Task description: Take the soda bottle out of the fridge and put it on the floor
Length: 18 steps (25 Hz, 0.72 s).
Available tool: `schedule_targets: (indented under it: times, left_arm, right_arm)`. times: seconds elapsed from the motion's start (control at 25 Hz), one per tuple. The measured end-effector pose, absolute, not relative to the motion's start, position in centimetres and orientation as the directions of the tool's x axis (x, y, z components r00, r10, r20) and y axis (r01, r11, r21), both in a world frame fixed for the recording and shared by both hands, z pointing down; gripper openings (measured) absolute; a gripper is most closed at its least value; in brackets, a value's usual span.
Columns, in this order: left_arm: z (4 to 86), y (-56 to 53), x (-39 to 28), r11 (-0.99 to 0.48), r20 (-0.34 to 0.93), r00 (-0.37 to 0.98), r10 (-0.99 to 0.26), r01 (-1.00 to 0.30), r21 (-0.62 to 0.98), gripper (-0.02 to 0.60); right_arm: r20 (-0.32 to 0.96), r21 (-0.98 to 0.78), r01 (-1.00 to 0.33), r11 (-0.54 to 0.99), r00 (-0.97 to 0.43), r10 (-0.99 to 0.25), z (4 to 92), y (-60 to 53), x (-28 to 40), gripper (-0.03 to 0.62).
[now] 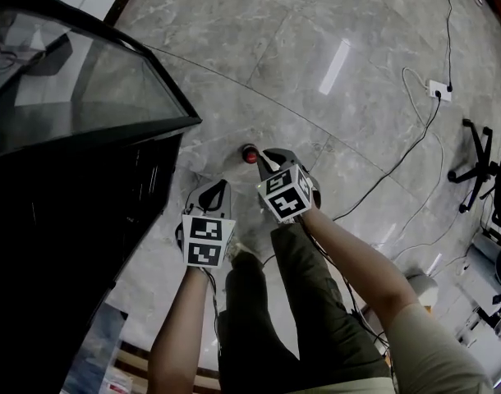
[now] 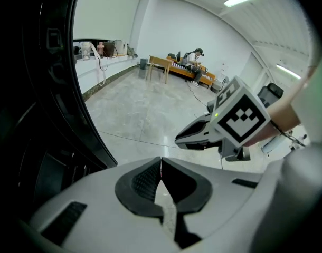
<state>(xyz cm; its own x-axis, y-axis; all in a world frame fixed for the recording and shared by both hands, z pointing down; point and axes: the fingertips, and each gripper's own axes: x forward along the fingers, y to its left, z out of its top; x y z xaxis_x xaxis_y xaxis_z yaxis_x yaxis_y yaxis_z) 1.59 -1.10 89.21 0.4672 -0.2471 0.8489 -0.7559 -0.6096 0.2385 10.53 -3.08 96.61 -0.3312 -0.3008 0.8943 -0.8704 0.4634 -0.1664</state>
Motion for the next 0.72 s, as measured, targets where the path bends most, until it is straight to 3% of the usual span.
schedule_targets:
  times: [0.28,0.72]
  left_arm:
    - [80.6,-1.7,0.3,-0.622,0.83,0.452,-0.327,-0.764,0.171,0.007]
    - [62.9,-2.5,-0.5,-0.596,0.727,0.478,-0.492,-0.794,0.12,0.008]
  right_arm:
    - [0.844,-0.217,-0.882,0.418,-0.385,-0.375,84.0,-3.2,11.9,0.012]
    - [0.701,-0.222,-0.843,0.49,-0.487,-0.52,61.0,-4.7,10.3,0.0]
